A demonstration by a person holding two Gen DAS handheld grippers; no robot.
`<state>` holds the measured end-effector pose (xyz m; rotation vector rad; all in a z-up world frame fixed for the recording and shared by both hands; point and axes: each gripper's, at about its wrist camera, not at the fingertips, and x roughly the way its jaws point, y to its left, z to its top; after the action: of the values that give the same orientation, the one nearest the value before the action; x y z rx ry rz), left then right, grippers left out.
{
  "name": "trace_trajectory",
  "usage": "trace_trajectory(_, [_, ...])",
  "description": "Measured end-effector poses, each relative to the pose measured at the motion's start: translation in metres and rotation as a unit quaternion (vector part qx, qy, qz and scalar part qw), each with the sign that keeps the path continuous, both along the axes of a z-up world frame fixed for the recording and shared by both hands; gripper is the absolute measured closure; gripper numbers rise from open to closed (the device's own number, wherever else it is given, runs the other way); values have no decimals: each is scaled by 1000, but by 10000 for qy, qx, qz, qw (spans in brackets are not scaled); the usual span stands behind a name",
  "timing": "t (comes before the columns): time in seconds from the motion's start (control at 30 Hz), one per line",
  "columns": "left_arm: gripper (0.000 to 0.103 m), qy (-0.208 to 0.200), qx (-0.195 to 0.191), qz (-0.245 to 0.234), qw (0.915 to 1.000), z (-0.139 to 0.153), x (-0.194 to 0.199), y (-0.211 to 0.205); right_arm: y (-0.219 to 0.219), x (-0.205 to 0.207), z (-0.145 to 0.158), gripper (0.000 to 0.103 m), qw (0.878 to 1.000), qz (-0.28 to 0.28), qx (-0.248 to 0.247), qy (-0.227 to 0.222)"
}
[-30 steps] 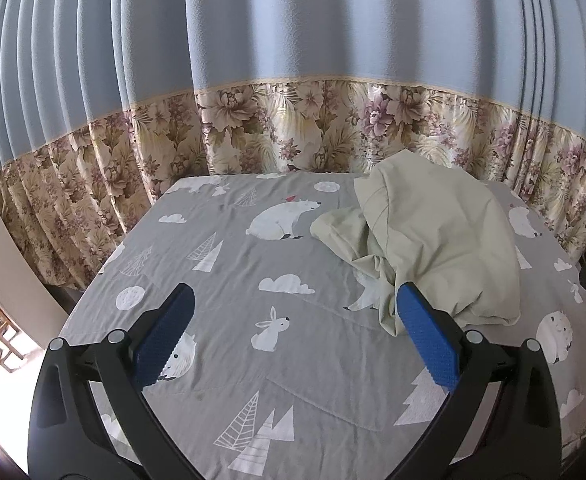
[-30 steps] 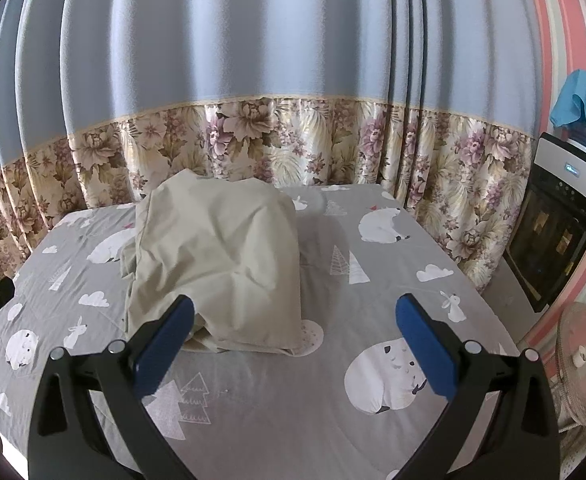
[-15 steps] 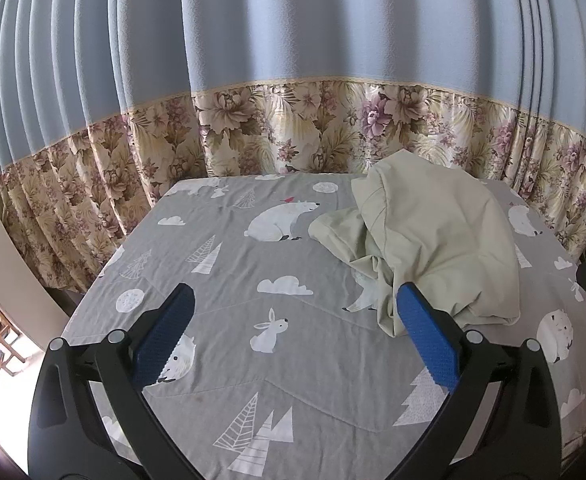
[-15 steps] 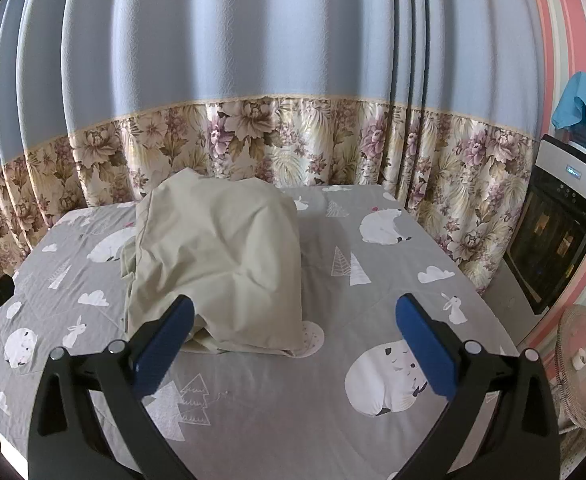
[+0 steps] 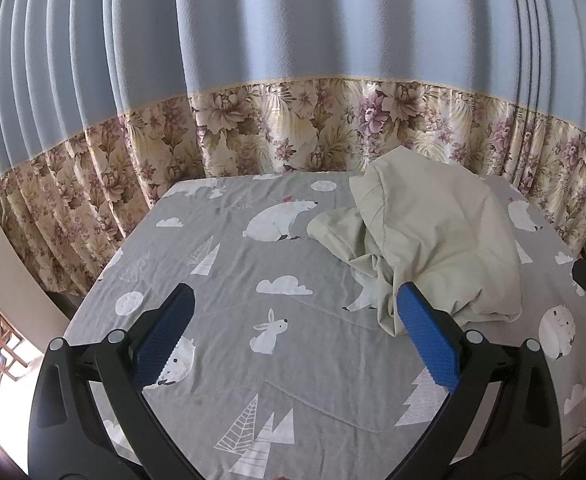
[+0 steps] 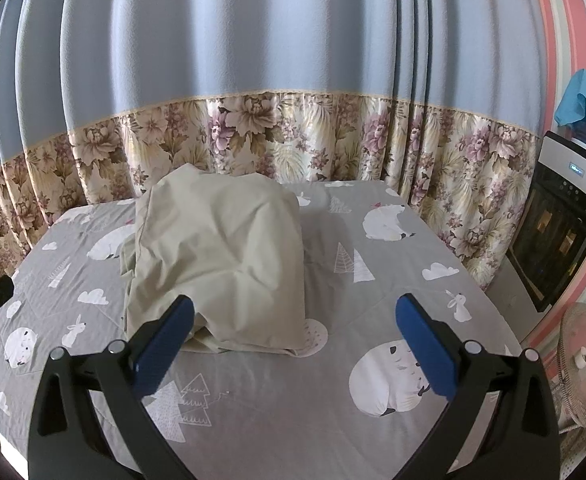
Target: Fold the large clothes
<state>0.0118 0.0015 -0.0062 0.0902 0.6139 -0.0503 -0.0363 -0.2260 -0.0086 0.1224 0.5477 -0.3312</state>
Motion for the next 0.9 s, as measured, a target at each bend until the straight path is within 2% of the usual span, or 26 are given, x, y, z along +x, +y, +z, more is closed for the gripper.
trace_trajectory(0.57, [3,87,-89,-103,9999,-6,3,5,0,1,0,2,10000,-9,1,2])
trace_trajectory(0.9, [3,-44,28,-79,10000,-1,-3,7,-1,4,-4,2,10000,32,-40,18])
